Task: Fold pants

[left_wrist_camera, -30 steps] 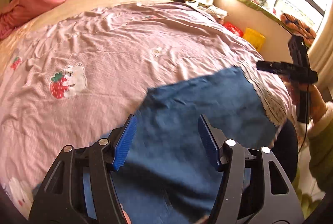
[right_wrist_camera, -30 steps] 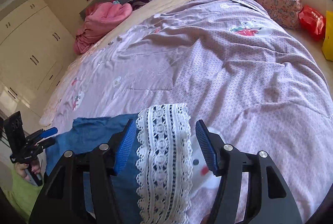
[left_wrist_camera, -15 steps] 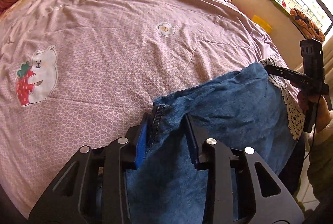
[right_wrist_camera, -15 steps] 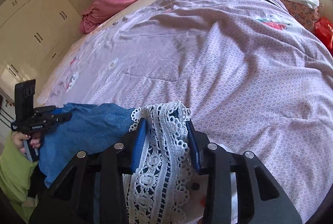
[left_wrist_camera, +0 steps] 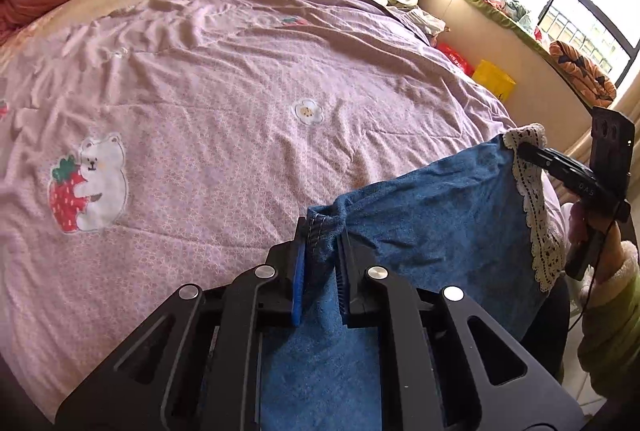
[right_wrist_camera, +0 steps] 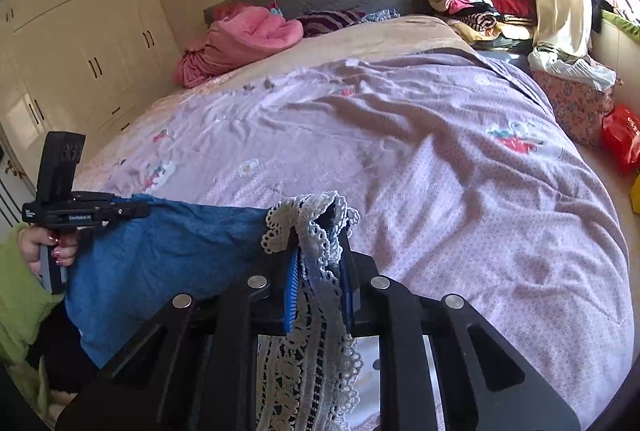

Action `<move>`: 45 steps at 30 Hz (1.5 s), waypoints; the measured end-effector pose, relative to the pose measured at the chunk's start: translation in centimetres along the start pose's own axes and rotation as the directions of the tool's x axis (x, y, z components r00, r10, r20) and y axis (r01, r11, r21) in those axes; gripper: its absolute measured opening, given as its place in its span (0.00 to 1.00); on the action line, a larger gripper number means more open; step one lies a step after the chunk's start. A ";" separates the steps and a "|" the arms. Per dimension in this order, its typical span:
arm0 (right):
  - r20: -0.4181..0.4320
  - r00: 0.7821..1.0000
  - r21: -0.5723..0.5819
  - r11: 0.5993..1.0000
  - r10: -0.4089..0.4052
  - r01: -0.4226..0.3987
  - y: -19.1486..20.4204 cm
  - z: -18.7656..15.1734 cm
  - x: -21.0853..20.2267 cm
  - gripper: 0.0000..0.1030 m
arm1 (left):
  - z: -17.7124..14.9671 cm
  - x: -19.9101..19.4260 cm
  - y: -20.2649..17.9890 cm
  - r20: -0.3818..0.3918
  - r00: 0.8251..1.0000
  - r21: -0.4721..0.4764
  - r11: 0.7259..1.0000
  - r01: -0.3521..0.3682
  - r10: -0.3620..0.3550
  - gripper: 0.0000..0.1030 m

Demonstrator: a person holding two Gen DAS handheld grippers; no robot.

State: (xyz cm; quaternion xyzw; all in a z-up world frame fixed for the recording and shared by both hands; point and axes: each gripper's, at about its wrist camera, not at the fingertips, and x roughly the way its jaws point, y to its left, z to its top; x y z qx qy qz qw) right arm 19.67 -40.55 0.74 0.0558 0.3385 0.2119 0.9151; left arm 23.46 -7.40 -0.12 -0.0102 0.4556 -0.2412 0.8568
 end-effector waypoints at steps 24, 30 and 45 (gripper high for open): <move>-0.080 0.986 0.048 0.987 -0.149 0.153 -2.3 1.9 2.0 0.57 | 0.2 -0.7 1.1 0.065 0.992 -0.047 0.994 -0.104 0.106 0.27; -0.067 0.995 0.112 0.990 -0.078 0.085 -0.7 -1.5 -3.1 0.64 | -4.2 -6.6 1.1 0.136 0.983 -0.112 0.987 -0.111 0.126 0.46; -0.190 0.979 0.217 0.969 -0.075 0.117 0.3 -8.5 -3.3 0.63 | -16.7 -16.4 6.2 0.123 0.936 -0.297 0.912 -0.283 0.330 0.62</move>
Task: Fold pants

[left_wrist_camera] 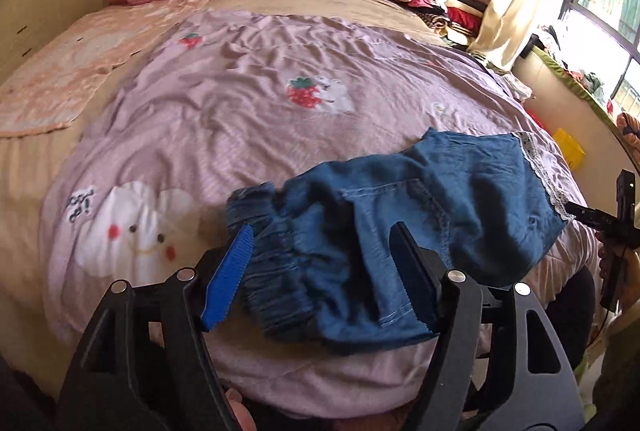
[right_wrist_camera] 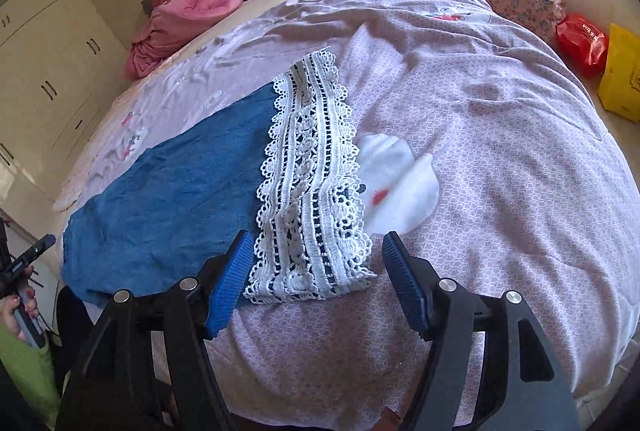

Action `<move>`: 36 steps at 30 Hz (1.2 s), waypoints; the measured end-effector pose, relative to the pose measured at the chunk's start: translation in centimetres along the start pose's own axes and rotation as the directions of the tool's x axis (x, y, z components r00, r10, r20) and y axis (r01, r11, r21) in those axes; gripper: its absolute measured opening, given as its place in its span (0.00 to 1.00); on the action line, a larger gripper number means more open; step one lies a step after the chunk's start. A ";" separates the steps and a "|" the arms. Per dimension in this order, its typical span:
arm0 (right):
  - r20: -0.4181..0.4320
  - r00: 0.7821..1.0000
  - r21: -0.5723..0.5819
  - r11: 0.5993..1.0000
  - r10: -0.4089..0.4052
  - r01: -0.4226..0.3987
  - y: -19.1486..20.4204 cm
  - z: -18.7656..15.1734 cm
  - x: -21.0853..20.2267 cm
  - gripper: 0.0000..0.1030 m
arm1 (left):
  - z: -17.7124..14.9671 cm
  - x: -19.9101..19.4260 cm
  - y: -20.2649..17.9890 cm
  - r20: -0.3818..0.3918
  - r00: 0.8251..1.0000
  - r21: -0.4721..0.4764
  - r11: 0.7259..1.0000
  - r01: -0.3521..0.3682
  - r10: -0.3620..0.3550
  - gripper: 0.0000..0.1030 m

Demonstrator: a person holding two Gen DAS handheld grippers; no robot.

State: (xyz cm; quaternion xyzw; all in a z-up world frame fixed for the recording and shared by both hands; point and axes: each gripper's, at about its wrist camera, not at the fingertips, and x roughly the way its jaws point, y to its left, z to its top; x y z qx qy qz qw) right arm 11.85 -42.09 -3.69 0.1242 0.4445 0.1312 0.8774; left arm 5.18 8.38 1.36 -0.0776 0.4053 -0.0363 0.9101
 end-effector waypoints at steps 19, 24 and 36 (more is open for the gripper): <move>-0.001 1.000 -0.029 1.000 -0.009 0.009 1.3 -1.1 1.0 0.27 | -1.5 4.3 2.6 -0.072 0.995 -0.219 0.974 0.054 -0.072 0.31; 0.007 0.999 -0.055 0.997 -0.046 0.046 1.4 -1.4 0.8 0.27 | -0.7 2.6 3.0 -0.046 0.997 -0.091 0.994 -0.062 0.058 0.26; 0.023 0.993 -0.044 0.992 -0.116 0.117 1.6 -2.0 0.7 0.40 | -1.9 4.1 3.8 -0.043 0.996 -0.088 0.992 -0.087 0.083 0.49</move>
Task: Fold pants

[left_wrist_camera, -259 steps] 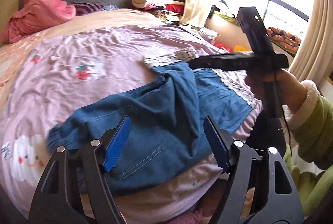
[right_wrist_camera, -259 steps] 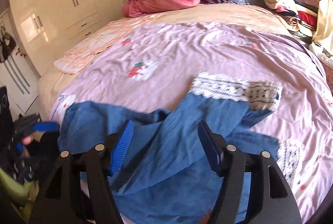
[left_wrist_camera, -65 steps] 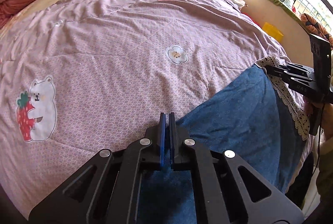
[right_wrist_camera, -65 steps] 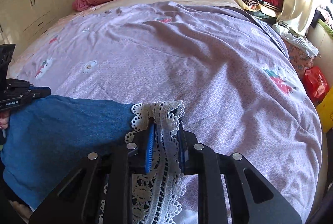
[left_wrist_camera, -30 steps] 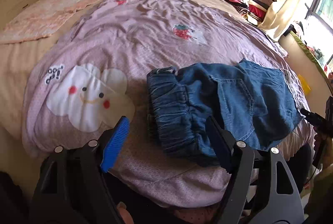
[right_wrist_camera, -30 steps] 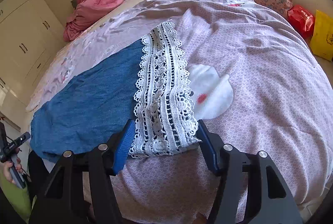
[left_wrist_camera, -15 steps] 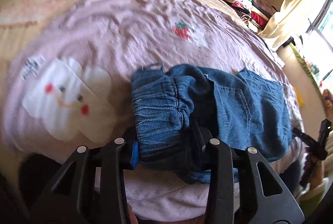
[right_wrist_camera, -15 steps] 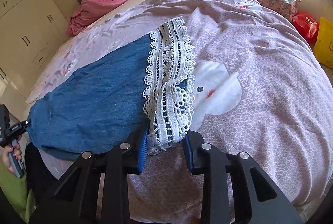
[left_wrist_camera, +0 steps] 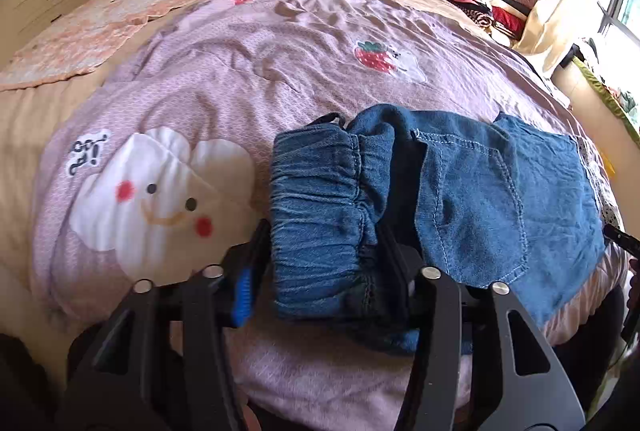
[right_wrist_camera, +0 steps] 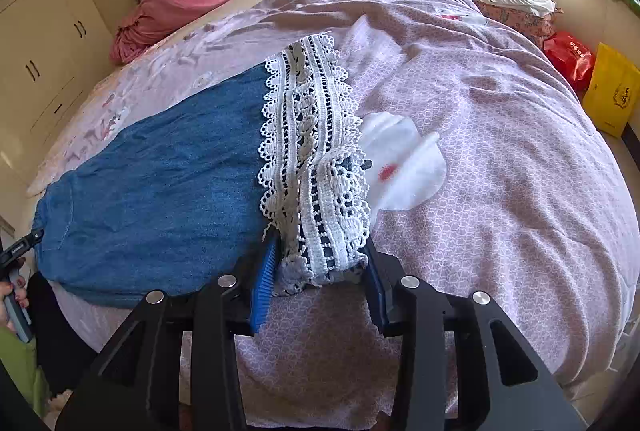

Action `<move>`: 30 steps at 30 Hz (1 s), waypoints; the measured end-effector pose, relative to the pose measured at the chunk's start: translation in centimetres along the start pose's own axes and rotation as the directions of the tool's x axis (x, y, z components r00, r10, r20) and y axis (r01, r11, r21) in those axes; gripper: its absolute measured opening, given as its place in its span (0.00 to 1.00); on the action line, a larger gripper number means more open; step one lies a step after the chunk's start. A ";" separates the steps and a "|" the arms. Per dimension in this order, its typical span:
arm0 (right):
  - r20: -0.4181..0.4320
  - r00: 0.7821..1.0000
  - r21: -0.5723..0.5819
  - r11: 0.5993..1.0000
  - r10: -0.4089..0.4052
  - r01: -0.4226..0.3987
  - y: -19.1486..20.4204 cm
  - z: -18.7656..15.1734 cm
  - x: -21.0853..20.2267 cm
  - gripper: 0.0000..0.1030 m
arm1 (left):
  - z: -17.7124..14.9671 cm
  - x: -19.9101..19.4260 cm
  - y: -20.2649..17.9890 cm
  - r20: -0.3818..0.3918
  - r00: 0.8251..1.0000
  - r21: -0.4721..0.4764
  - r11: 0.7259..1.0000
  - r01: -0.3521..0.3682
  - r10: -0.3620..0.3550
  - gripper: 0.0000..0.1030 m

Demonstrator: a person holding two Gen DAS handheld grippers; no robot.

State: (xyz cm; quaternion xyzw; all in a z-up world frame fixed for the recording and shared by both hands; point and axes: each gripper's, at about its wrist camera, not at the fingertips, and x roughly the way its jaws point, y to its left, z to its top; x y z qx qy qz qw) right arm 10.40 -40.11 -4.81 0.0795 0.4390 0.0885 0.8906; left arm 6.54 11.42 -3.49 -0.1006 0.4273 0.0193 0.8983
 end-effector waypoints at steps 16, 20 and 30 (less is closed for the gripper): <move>0.119 0.992 0.012 0.999 0.037 -0.039 0.6 -1.3 -6.3 0.52 | 2.0 -7.2 -7.9 0.126 0.989 0.166 0.985 0.054 -0.075 0.81; 0.122 0.991 -0.054 0.997 0.055 -0.049 3.1 -0.8 -6.3 0.52 | 2.2 -5.9 -12.3 0.107 0.980 0.242 0.961 0.135 -0.165 0.83; 0.010 0.999 -0.096 0.994 0.052 -0.050 5.7 0.0 -1.1 0.52 | 0.2 1.5 -21.9 -0.063 0.964 0.404 0.877 0.260 -0.257 0.83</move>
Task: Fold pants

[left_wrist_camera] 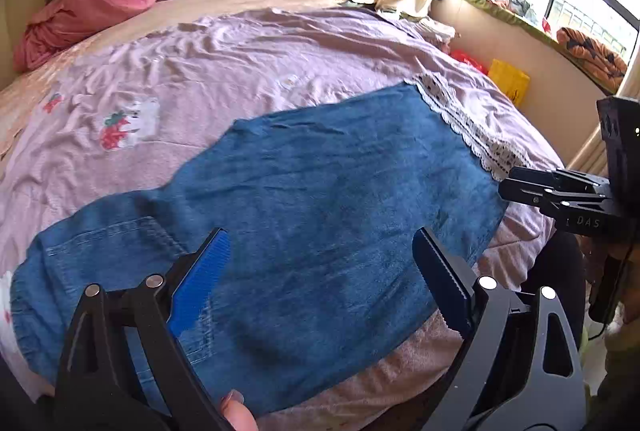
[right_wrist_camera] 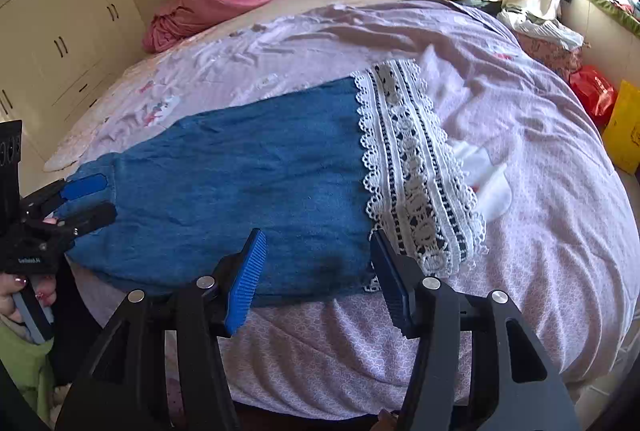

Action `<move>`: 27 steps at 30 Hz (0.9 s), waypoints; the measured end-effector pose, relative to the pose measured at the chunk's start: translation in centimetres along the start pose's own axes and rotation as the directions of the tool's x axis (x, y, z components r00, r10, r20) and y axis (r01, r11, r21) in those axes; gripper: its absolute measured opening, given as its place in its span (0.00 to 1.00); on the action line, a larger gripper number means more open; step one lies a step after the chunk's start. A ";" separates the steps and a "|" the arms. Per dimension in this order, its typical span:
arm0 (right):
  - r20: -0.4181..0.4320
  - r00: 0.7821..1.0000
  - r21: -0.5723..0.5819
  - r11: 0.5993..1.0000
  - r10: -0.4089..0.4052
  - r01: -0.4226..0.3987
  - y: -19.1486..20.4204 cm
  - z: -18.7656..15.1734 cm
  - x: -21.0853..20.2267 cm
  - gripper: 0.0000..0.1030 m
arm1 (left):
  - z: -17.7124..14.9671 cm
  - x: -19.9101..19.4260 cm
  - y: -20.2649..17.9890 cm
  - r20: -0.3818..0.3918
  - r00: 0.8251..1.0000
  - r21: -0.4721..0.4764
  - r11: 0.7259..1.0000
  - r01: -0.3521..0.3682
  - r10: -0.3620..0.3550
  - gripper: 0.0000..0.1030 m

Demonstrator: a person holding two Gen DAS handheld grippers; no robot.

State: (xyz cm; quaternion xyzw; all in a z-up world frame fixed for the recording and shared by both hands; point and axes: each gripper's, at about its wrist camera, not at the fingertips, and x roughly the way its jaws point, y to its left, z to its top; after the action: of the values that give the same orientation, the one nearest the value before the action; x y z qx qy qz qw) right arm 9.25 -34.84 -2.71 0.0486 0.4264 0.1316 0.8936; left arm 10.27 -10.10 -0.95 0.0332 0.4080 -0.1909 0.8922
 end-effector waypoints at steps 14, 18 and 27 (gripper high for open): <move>0.132 0.991 0.133 0.990 0.034 -0.051 -4.2 -1.1 -3.4 0.59 | 2.4 3.2 -2.4 -0.113 0.993 0.138 0.989 0.060 -0.045 0.86; 0.129 0.992 0.176 0.984 -0.002 -0.021 -6.0 -1.1 -3.5 0.60 | 6.3 2.1 -3.7 -0.028 0.996 0.197 0.977 0.086 -0.082 0.89; 0.114 0.993 0.177 0.984 0.004 -0.024 -6.5 -0.7 -2.1 0.60 | 13.3 6.9 -6.6 -0.016 0.990 0.281 0.950 0.137 -0.138 0.89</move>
State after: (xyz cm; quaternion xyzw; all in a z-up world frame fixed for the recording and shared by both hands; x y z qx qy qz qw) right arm 8.76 -41.71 -2.91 0.1385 0.3848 0.0962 0.9075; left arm 21.44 -21.24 3.43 0.1306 0.3763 -0.3087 0.8637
